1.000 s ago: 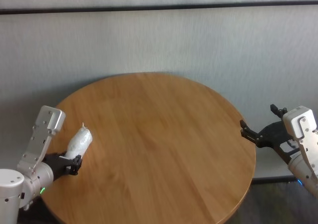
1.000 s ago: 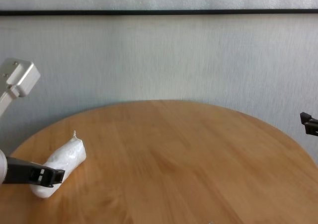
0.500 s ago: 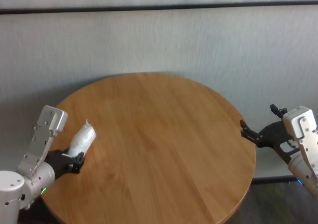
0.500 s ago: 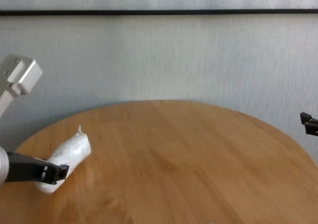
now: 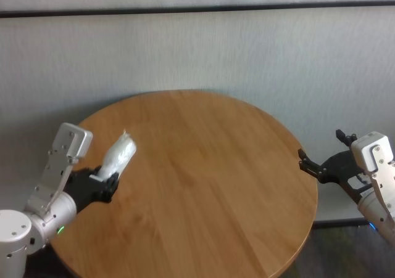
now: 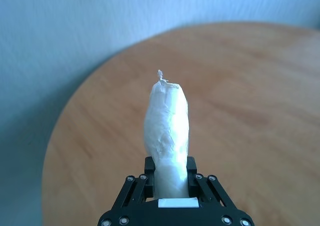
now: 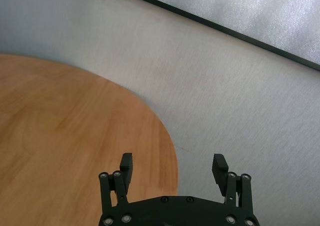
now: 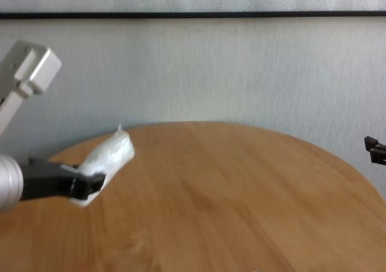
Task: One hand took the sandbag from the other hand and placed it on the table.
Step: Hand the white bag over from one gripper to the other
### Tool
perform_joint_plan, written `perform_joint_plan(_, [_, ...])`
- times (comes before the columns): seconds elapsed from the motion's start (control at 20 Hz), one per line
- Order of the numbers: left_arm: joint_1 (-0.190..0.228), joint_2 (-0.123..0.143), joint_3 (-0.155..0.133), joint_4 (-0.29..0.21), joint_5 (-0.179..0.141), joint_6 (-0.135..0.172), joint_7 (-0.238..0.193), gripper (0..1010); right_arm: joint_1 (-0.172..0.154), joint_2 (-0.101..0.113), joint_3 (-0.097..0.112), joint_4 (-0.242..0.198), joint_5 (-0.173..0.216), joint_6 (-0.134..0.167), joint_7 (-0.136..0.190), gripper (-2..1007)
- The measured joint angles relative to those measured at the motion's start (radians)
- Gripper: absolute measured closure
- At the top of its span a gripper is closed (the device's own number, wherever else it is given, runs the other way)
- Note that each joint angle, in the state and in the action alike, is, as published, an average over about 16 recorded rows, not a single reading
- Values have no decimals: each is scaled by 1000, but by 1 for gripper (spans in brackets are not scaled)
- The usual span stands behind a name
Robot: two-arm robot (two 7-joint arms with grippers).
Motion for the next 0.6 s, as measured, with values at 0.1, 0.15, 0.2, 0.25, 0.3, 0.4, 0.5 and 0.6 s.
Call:
perform_joint_plan(0.1, [-2, -1, 5, -12, 7, -30, -17, 629, 0, 0, 0, 0, 0, 0, 0, 2])
perform_joint_plan(0.15, [-3, -2, 8, -17, 11, -43, -26, 629, 0, 0, 0, 0, 0, 0, 0, 2])
perform_joint_plan(0.2, [-4, -4, 11, -22, 14, -57, -34, 629, 0, 0, 0, 0, 0, 0, 0, 2])
perform_joint_plan(0.25, [-6, -6, 13, -28, 17, -69, -43, 629, 0, 0, 0, 0, 0, 0, 0, 2])
perform_joint_plan(0.3, [-8, -8, 16, -33, 20, -81, -51, 629, 0, 0, 0, 0, 0, 0, 0, 2])
perform_joint_plan(0.4, [-12, -12, 22, -43, 26, -103, -67, 629, 0, 0, 0, 0, 0, 0, 0, 2])
perform_joint_plan(0.5, [-16, -18, 28, -51, 31, -121, -83, 629, 0, 0, 0, 0, 0, 0, 0, 2])
perform_joint_plan(0.6, [-20, -24, 33, -58, 35, -135, -97, 629, 0, 0, 0, 0, 0, 0, 0, 2])
